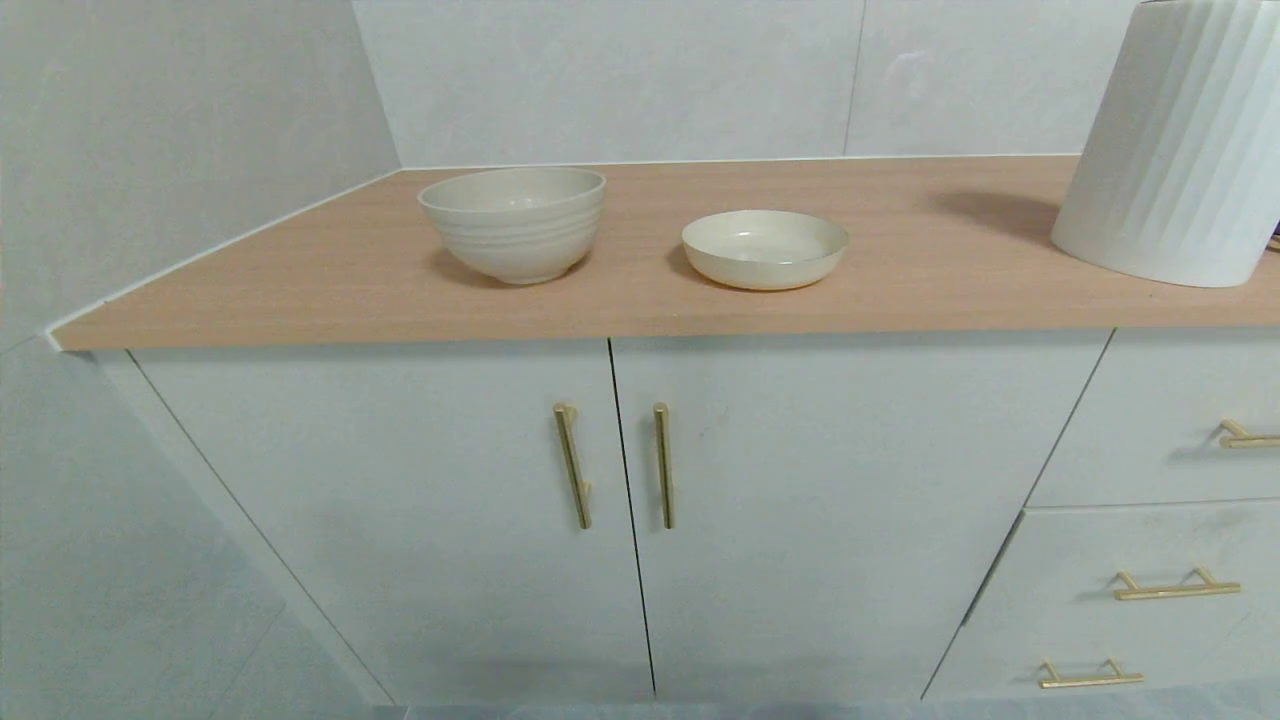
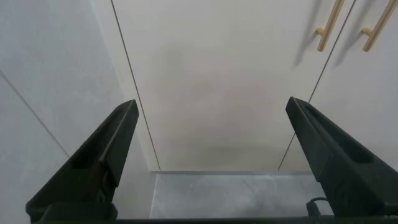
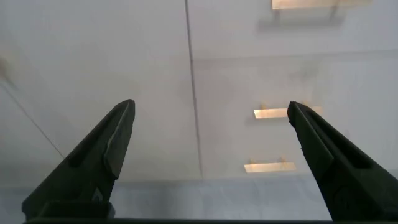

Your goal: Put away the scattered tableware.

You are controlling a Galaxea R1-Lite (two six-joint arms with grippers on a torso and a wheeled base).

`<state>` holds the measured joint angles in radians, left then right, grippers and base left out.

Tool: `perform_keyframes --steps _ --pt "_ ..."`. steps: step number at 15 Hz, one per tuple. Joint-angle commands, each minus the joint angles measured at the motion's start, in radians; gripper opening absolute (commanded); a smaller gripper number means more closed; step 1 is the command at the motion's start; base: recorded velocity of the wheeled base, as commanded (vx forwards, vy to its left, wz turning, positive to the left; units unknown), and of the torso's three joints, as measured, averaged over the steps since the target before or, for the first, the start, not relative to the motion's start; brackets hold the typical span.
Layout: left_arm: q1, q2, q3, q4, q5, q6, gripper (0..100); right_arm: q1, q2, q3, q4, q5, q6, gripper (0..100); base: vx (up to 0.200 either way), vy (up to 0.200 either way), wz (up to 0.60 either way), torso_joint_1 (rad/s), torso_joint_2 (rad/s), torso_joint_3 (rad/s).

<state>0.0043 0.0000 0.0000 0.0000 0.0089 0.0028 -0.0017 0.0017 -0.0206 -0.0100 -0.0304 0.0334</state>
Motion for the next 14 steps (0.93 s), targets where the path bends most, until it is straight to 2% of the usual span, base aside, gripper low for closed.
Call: perform_keyframes --steps 1,2,4,6,7,8,9,10,12,14 --pt "0.000 0.000 0.000 0.000 0.000 0.000 100 0.029 0.086 -0.214 0.015 0.084 0.048 100 0.000 0.000 0.00 0.000 0.00 0.000" --pt "0.000 0.000 0.000 0.000 0.000 0.000 100 0.039 0.115 -0.242 0.033 0.115 0.042 100 0.000 0.000 0.00 0.000 0.00 0.000" --pt "0.000 0.000 0.000 0.000 0.000 0.000 100 0.071 0.354 -0.301 0.061 0.322 0.031 100 0.000 0.000 0.00 0.000 0.00 0.000" --pt "0.000 0.000 0.000 0.000 0.000 0.000 100 0.100 0.586 -0.341 0.054 0.468 0.028 100 0.000 0.000 0.00 0.000 0.00 0.000" --pt "0.000 0.000 0.000 0.000 0.000 0.000 100 0.146 0.713 -0.384 0.041 0.500 0.028 100 0.000 0.000 0.00 0.000 0.00 0.000" --pt "0.000 0.000 0.000 0.000 0.000 0.000 100 0.181 0.771 -0.404 0.027 0.501 0.029 100 0.000 0.000 0.00 0.000 0.00 0.000" --pt "0.000 0.000 0.000 0.000 0.000 0.000 100 0.282 0.925 -0.452 -0.034 0.500 0.036 100 0.000 0.000 0.00 0.000 0.00 0.000" --pt "0.000 0.000 0.000 0.000 0.000 0.000 100 0.335 1.021 -0.479 -0.094 0.500 0.037 100 0.000 0.000 0.00 0.000 0.00 0.000" --pt "0.000 0.000 0.000 0.000 0.000 0.000 100 0.410 1.206 -0.535 -0.240 0.500 0.062 100 0.000 0.000 0.00 0.000 0.00 0.000" --pt "0.000 0.000 0.000 0.000 0.000 0.000 100 0.479 1.316 -0.591 -0.318 0.503 0.128 100 0.000 0.000 0.00 0.000 0.00 0.000"
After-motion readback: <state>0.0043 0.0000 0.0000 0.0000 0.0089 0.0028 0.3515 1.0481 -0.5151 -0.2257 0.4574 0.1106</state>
